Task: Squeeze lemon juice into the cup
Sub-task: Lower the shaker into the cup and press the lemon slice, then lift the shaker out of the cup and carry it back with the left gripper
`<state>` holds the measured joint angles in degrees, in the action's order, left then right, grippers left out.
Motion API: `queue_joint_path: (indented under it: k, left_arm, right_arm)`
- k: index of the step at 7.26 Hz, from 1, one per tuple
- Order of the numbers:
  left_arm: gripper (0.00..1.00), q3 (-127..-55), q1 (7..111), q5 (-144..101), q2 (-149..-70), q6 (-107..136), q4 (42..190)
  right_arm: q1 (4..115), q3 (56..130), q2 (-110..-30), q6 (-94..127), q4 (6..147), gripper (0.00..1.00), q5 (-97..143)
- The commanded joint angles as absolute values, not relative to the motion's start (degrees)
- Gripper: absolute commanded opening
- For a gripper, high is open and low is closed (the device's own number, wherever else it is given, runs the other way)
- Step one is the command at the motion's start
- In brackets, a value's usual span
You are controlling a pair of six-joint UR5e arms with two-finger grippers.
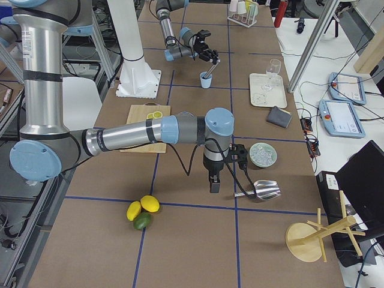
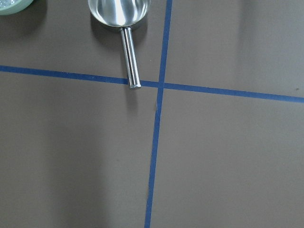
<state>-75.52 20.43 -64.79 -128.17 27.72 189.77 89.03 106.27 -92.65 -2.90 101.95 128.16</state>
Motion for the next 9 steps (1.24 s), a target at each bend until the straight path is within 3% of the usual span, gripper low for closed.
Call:
queue_joint_path:
  k: [1,3,7,9]
  left_arm:
    - [0.0,-80.31,22.23,-64.78,-128.15,27.77,189.58]
    - [0.0,-84.97,25.38,-65.3,-127.18,27.77,182.51]
    - [0.0,-98.94,35.39,-78.44,-119.72,28.04,145.9]
    - [0.0,-99.14,40.75,-91.16,-117.34,27.69,128.33]
  right_arm:
    - [89.03,106.26,-92.64,-2.9,101.95,1.0,128.23]
    - [89.03,106.26,-92.72,-2.99,101.95,1.0,128.23]
    - [89.03,106.17,-94.65,-3.16,101.34,1.0,128.58]
    - [88.95,106.17,-98.33,-2.81,95.74,1.0,132.52]
